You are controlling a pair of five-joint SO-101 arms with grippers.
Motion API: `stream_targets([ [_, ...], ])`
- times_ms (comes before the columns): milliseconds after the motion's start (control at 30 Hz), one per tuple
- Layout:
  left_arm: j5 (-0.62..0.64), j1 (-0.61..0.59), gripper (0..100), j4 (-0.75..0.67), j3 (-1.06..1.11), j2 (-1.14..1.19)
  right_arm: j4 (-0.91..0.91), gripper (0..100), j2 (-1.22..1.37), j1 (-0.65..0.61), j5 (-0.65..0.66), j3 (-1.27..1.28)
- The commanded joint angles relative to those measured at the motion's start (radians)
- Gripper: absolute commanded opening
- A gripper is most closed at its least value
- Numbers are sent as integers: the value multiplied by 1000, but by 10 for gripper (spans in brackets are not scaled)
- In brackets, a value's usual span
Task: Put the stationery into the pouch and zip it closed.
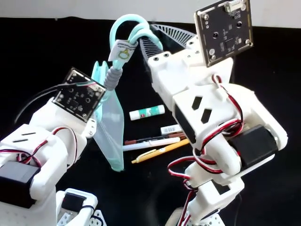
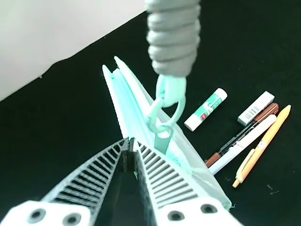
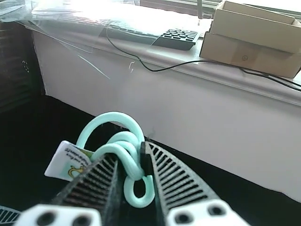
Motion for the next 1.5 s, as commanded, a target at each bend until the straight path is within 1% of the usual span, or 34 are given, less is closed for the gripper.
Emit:
stream_targets([
  [0,-34,4,7,38,5,10,-82,6,-30,79,-15,-110],
  [133,-71,4,7,51,2,8,-111,6,-30,131,-40,-110],
  [233,-72,2,7,51,-18,8,-120,6,-30,170,-71,-110],
  [300,-72,2,7,55,-51,10,-125,6,-30,182,-69,-110],
  [467,-97,2,7,92,-110,10,-128,6,-30,183,-71,-110],
  [867,-98,8,7,95,-99,10,-226,6,-25,183,-71,-108],
  [1000,-98,16,7,98,-93,10,-294,6,45,183,-71,-108],
  [1200,-98,77,7,100,-16,4,-430,6,203,176,-72,-108],
  [1467,-98,79,7,100,-8,4,-598,6,397,130,-89,-110],
])
